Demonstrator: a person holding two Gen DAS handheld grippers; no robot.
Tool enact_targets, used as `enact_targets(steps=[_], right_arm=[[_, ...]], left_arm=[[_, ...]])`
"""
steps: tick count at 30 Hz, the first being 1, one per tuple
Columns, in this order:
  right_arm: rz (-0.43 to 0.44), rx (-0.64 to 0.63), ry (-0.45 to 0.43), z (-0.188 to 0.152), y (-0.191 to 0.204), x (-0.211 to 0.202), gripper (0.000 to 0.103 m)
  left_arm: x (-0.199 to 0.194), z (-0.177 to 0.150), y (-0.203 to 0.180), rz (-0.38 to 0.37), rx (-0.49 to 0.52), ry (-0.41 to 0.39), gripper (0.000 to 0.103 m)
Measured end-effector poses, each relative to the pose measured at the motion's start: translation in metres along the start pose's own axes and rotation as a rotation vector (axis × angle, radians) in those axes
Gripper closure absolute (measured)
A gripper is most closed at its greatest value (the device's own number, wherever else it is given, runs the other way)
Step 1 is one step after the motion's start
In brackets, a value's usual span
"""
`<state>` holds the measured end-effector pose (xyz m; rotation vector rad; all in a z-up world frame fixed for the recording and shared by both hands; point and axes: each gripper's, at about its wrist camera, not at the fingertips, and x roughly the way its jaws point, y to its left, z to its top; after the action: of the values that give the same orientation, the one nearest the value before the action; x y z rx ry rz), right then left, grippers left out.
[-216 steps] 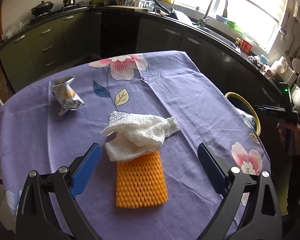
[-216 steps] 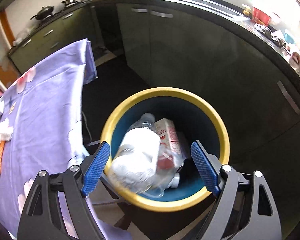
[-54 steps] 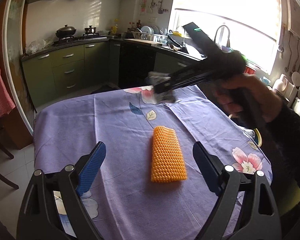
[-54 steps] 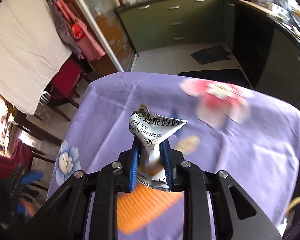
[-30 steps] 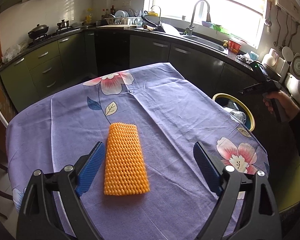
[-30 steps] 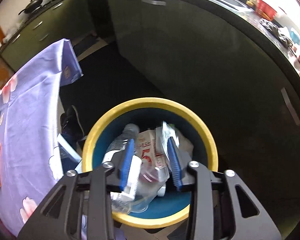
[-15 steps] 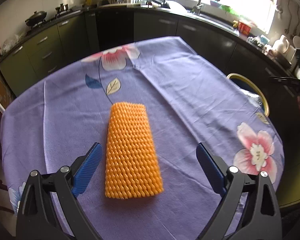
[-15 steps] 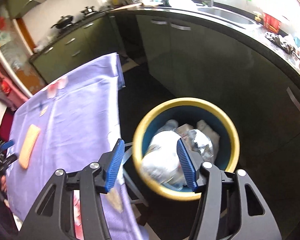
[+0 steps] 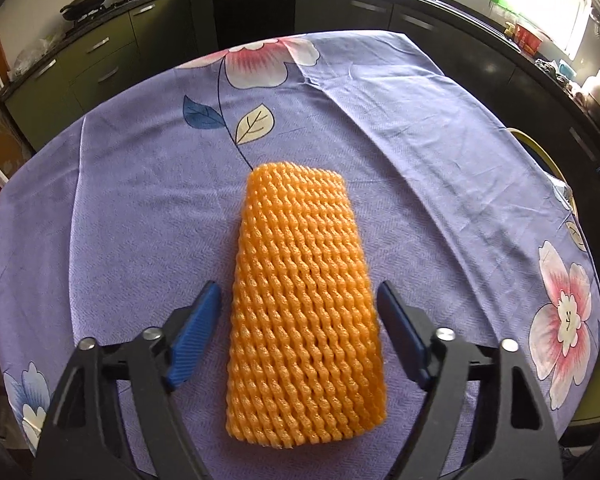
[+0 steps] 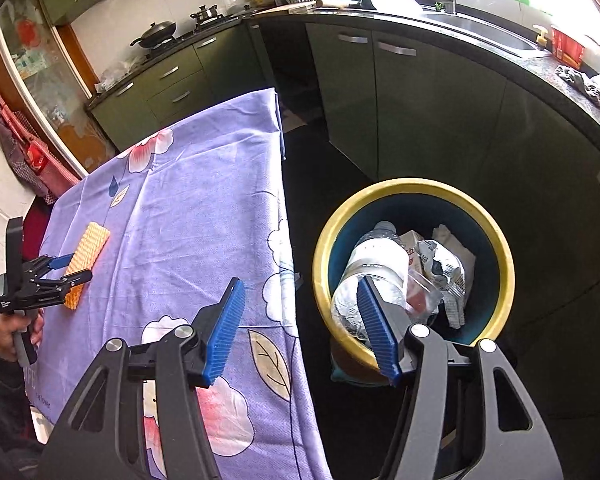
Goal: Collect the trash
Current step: 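Grasp the orange foam net with the left tool, then carry the orange foam net over the bin and open the left tool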
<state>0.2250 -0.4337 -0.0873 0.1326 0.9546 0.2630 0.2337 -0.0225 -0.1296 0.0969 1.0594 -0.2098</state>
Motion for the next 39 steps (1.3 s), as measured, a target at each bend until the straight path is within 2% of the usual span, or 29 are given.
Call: enact_targets(steps=[2, 4, 11, 14, 15, 20, 27, 33, 39], right_arm=[[0.003, -0.004, -0.001, 0.000, 0.002, 0.001, 0.045], [0.006, -0.006, -0.001, 0.001, 0.003, 0.001, 0.044], [0.011, -0.003, -0.005, 0.000, 0.003, 0.001, 0.044], [0.013, -0.002, -0.008, 0.000, 0.002, 0.000, 0.044], [0.013, 0.000, -0.009, 0.000, 0.002, 0.000, 0.044], [0.015, 0.007, -0.025, -0.002, 0.000, -0.005, 0.044], [-0.025, 0.053, -0.087, -0.013, -0.023, -0.031, 0.044], [-0.091, 0.115, -0.152, -0.037, -0.063, -0.061, 0.038], [-0.122, 0.180, -0.179, -0.061, -0.106, -0.082, 0.038]], left_arm=[[0.000, 0.000, 0.000, 0.007, 0.004, 0.000, 0.035], [-0.001, 0.001, -0.001, 0.011, 0.006, -0.003, 0.045], [-0.007, 0.000, -0.004, 0.015, 0.019, -0.020, 0.061], [-0.016, 0.002, -0.003, 0.017, 0.017, -0.048, 0.078], [-0.020, 0.002, -0.003, 0.016, 0.017, -0.061, 0.090], [-0.046, 0.003, -0.012, -0.022, 0.039, -0.105, 0.091], [-0.087, 0.016, -0.073, -0.123, 0.175, -0.171, 0.091], [-0.095, 0.051, -0.159, -0.273, 0.325, -0.155, 0.091], [-0.068, 0.101, -0.273, -0.442, 0.392, -0.080, 0.091]])
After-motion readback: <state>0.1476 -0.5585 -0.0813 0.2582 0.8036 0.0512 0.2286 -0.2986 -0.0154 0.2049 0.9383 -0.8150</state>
